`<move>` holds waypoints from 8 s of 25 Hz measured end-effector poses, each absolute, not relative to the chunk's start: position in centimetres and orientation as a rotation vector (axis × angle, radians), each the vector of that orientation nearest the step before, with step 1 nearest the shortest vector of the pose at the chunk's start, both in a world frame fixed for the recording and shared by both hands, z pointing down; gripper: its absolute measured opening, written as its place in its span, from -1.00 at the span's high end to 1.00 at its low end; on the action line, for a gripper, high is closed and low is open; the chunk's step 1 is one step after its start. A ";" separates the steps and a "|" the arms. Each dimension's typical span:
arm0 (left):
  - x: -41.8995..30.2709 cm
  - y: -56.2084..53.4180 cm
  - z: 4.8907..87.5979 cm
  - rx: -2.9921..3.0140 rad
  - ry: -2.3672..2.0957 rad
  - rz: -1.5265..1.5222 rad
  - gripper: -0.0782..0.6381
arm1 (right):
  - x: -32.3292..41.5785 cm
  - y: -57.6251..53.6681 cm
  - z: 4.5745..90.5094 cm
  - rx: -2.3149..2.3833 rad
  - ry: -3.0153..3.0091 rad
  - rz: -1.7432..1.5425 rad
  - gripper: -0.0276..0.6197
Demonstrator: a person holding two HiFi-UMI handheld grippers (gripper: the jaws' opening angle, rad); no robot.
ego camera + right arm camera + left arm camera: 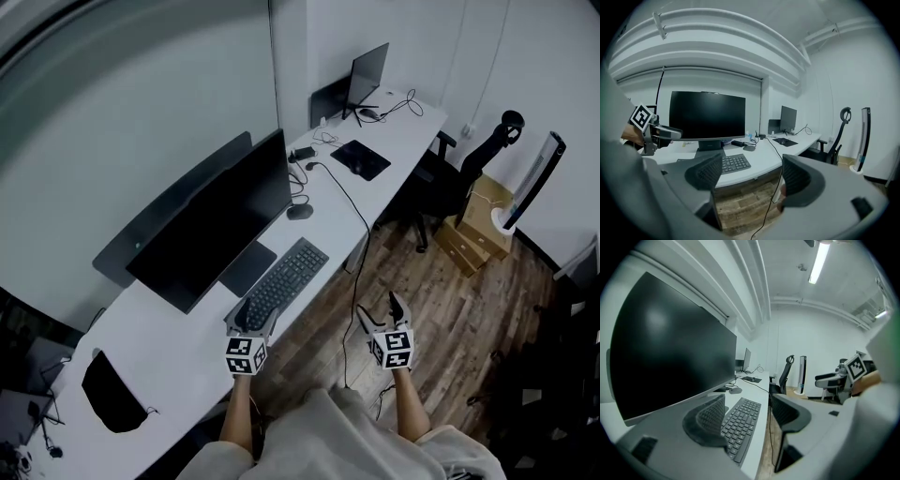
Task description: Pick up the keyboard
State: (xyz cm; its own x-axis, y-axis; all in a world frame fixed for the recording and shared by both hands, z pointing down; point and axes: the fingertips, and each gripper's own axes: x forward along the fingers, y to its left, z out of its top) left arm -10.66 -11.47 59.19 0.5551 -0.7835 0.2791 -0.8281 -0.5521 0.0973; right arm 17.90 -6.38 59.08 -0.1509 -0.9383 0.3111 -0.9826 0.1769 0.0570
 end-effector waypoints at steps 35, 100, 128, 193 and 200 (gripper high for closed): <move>-0.8 -29.6 60.5 2.564 -1.345 0.339 -0.06 | 28.1 -25.5 61.0 1.854 -2.172 0.267 -0.23; -23.7 -14.3 69.7 1.624 -1.975 0.231 -0.06 | 3.1 -35.8 68.2 0.796 -2.485 0.213 -0.22; -24.2 -16.5 78.8 1.419 -1.822 0.224 -0.08 | 6.0 -38.7 72.9 0.744 -2.405 0.285 -0.22; -22.5 -16.7 77.1 1.366 -1.881 0.111 -0.16 | 3.5 -37.7 78.0 0.697 -2.330 0.693 -0.28; -22.4 -17.1 72.5 1.443 -1.960 0.070 -0.16 | 3.6 -38.1 73.5 0.729 -2.437 0.622 -0.28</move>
State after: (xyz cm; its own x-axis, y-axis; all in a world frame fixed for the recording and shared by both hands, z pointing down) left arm -22.43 -17.11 72.51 -0.1419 -0.8212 0.5528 -0.8585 0.3801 0.3442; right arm 3.55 -38.10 73.52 -0.7215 -0.3649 0.5885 -0.6024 0.7498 -0.2736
